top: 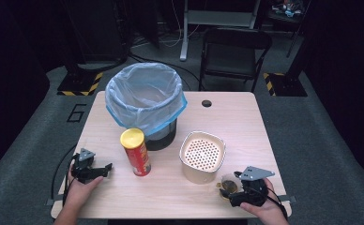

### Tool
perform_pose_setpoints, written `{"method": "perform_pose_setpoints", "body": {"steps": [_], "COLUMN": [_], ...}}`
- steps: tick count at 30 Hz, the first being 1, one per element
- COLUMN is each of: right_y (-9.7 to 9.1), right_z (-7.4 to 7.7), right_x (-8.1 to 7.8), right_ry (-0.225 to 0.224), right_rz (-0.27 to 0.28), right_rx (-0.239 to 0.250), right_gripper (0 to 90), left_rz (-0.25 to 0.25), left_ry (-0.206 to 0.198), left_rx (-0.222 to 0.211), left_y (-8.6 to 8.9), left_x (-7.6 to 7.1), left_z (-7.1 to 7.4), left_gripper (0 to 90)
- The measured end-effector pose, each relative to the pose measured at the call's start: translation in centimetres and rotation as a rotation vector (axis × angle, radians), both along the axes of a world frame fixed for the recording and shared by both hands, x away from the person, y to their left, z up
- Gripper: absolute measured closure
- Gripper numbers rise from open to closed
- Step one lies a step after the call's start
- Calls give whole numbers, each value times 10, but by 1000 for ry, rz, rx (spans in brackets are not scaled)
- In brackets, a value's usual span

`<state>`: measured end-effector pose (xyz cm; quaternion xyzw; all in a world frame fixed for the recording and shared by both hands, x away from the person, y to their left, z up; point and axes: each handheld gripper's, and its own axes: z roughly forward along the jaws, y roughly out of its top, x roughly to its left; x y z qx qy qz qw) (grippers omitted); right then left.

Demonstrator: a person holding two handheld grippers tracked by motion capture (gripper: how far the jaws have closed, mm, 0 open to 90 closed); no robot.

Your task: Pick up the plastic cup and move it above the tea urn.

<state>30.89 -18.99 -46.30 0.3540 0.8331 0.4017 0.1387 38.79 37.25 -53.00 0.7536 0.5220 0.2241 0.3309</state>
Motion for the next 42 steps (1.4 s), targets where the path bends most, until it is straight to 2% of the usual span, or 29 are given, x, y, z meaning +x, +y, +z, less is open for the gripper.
{"method": "perform_pose_setpoints", "body": {"steps": [6,10,12,16,19,20,21,24,28,29,31,39,42], "right_y": [4,5,4,2,0,0,-2,-7,-15,-22,-28,-51,-54], "right_z": [-13,-19,-19,-18,-16,-16,-15,-13,-11,-9,-8,-12,-14], "right_x": [0,0,0,2,4,4,5,11,18,24,30,51,55], "right_ry": [-3,-13,-30,-18,-24,-25,-26,-29,-30,-38,-51,-58,-57], "right_rz": [9,18,12,21,34,21,29,4,-22,-59,-83,-174,-189], "right_rx": [-25,-41,-42,-20,-36,-34,-50,-58,-41,-31,-45,-34,-31], "right_gripper": [162,220,266,288,300,301,303,306,306,304,304,303,300], "left_rz": [1,0,0,0,0,0,-1,-2,-2,-2,-2,-2,-2], "left_ry": [0,0,0,0,0,0,0,0,0,0,0,0,0], "left_rx": [0,-1,-1,-1,0,-1,0,0,-1,0,0,0,0], "left_y": [0,0,0,0,0,0,0,0,0,0,0,0,0], "left_x": [0,0,0,0,0,0,0,0,0,0,0,0,0], "left_z": [0,0,0,0,0,0,0,0,0,0,0,0,0], "left_gripper": [116,116,116,116,116,116,116,116,116,116,116,116,115]}}
